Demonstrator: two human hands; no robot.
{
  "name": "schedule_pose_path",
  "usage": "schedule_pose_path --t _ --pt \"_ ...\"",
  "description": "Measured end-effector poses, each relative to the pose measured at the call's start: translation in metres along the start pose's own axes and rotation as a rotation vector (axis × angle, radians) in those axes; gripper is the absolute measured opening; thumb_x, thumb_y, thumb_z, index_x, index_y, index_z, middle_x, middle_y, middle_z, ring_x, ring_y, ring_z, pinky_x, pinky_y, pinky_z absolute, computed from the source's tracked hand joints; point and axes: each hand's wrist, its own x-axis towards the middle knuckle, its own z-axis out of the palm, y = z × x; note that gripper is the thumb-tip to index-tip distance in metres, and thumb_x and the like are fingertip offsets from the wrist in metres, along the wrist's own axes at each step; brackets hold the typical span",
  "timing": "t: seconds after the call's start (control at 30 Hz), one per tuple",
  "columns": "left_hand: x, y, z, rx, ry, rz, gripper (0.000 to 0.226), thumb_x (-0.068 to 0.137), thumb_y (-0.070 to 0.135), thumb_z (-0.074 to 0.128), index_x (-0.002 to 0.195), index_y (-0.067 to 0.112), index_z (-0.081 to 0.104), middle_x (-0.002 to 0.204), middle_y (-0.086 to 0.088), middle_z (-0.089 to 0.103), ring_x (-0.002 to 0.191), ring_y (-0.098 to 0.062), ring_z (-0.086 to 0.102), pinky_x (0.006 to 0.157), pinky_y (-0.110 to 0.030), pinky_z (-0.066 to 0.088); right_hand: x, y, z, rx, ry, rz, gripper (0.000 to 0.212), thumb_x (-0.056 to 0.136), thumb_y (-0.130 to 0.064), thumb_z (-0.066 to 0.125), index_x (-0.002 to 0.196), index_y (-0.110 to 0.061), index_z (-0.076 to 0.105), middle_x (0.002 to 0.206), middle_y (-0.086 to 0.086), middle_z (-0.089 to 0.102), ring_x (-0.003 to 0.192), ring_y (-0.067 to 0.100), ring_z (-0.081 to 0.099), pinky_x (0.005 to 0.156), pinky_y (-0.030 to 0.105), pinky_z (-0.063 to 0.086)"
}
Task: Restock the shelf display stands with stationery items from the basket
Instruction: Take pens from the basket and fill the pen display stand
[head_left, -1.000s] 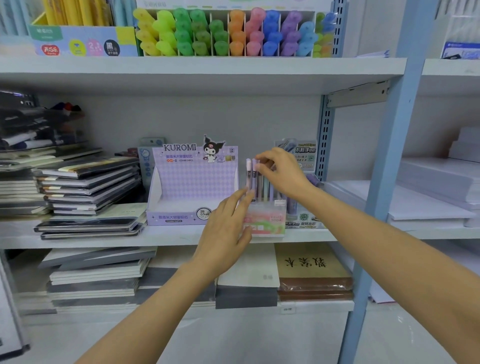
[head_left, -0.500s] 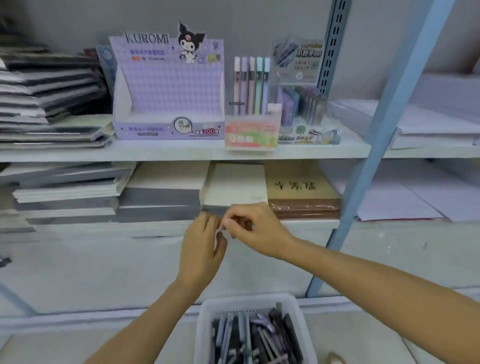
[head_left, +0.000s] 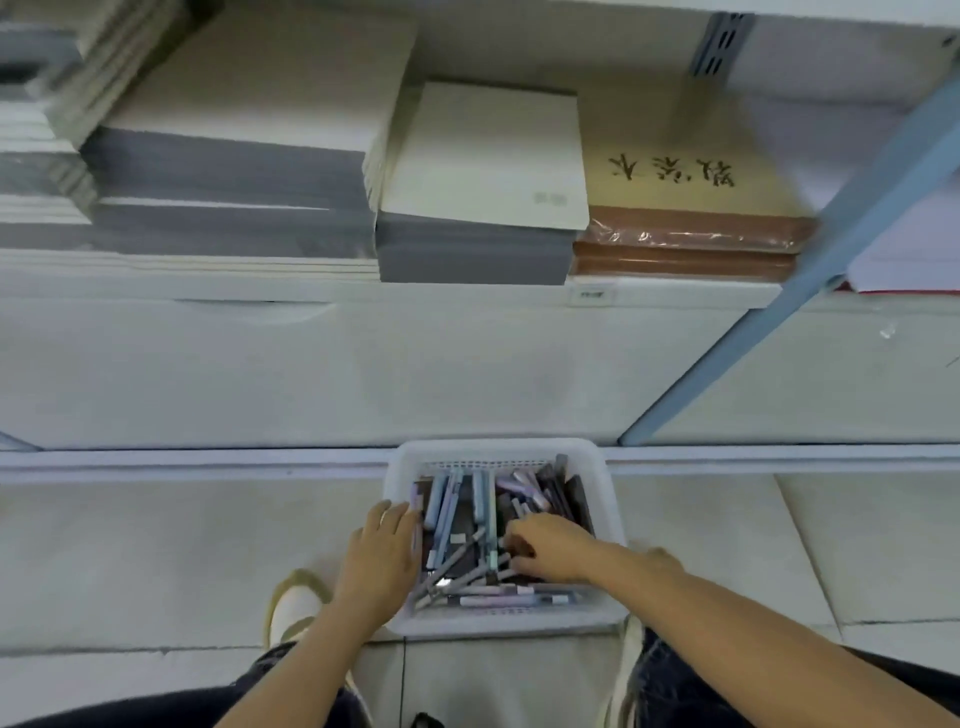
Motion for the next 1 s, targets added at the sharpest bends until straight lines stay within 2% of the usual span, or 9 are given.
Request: schedule_pose_path --t 0.07,0.17,0.23,0.37,0.5,0.6,0.7,0.83,1.0 --pt "-0.002 -0.003 0.004 -0.025 0.069 0.015 0.049 0.094 0.019 0.056 0.141 0.012 0.044 0.149 -0.005 0.041 0.143 -0.025 0.028 0.101 -0.039 0.042 0.002 0.008 0.017 -0.020 -0.040 0.031 0.008 0.093 -0.025 0.058 0.089 -0.018 0.054 0.084 -0.002 0.052 0.085 0.025 0.054 0.064 0.031 0.041" --pt "-0.003 -0.006 0.005 -0.049 0.164 0.093 0.046 0.066 0.003 0.082 0.110 0.004 0.068 0.117 -0.014 0.066 0.116 -0.041 0.058 0.068 -0.045 0.057 0.006 0.013 0.036 -0.076 -0.088 0.049 0.035 0.093 -0.034 0.059 0.110 -0.004 0.061 0.108 0.012 0.058 0.096 0.029 0.057 0.080 0.039 0.047" --pt "-0.003 -0.006 0.006 -0.038 0.210 0.126 0.046 0.056 -0.001 0.087 0.099 0.003 0.071 0.106 -0.015 0.070 0.105 -0.045 0.062 0.057 -0.045 0.058 0.010 0.011 0.041 -0.113 -0.128 0.031 0.042 0.094 -0.040 0.056 0.117 -0.006 0.061 0.113 0.013 0.054 0.099 0.030 0.055 0.083 0.040 0.046" --pt "-0.003 -0.004 0.007 -0.064 0.252 0.141 0.039 0.060 -0.005 0.082 0.096 0.002 0.071 0.106 -0.016 0.069 0.108 -0.048 0.058 0.066 -0.049 0.058 0.017 0.009 0.042 -0.149 -0.205 0.044 0.048 0.096 -0.049 0.049 0.111 -0.005 0.060 0.114 0.013 0.051 0.090 0.027 0.051 0.078 0.039 0.044" --pt "-0.006 0.000 0.005 -0.091 0.262 0.111 0.033 0.066 -0.005 0.078 0.097 0.004 0.072 0.109 -0.017 0.068 0.114 -0.048 0.055 0.080 -0.052 0.052 0.018 0.004 0.040 -0.179 -0.267 0.026 0.048 0.100 -0.046 0.041 0.123 -0.005 0.052 0.120 0.015 0.049 0.105 0.030 0.050 0.078 0.036 0.037" --pt "-0.008 0.003 0.005 -0.120 0.225 0.083 0.027 0.075 -0.001 0.073 0.101 0.008 0.072 0.115 -0.015 0.066 0.121 -0.046 0.049 0.090 -0.053 0.045 0.014 0.007 0.037 -0.091 -0.265 -0.008 0.037 0.101 -0.039 0.042 0.117 -0.008 0.052 0.106 0.011 0.053 0.093 0.026 0.051 0.074 0.034 0.037" --pt "-0.008 0.007 0.002 -0.129 0.249 0.107 0.024 0.074 -0.002 0.075 0.096 0.008 0.073 0.105 -0.013 0.068 0.112 -0.044 0.054 0.086 -0.052 0.047 0.010 0.012 0.030 0.049 -0.193 -0.007 0.017 0.103 -0.030 0.042 0.098 -0.017 0.051 0.085 -0.001 0.048 0.078 0.018 0.046 0.069 0.032 0.036" --pt "-0.004 0.016 0.003 -0.239 0.317 0.114 0.014 0.086 0.002 0.065 0.097 0.007 0.071 0.097 -0.009 0.065 0.098 -0.033 0.054 0.079 -0.041 0.047 0.008 0.016 0.011 0.192 -0.116 -0.014 0.020 0.104 -0.031 0.037 0.086 -0.029 0.043 0.079 -0.009 0.047 0.066 0.006 0.042 0.060 0.022 0.034" --pt "0.007 0.025 -0.001 -0.331 0.401 0.056 0.022 0.086 0.004 0.064 0.108 0.006 0.065 0.108 -0.012 0.061 0.097 -0.031 0.054 0.080 -0.043 0.048 0.012 0.015 0.001 0.372 -0.084 -0.029 0.015 0.103 -0.036 0.038 0.099 -0.028 0.051 0.082 -0.003 0.058 0.065 0.011 0.048 0.062 0.025 0.042"
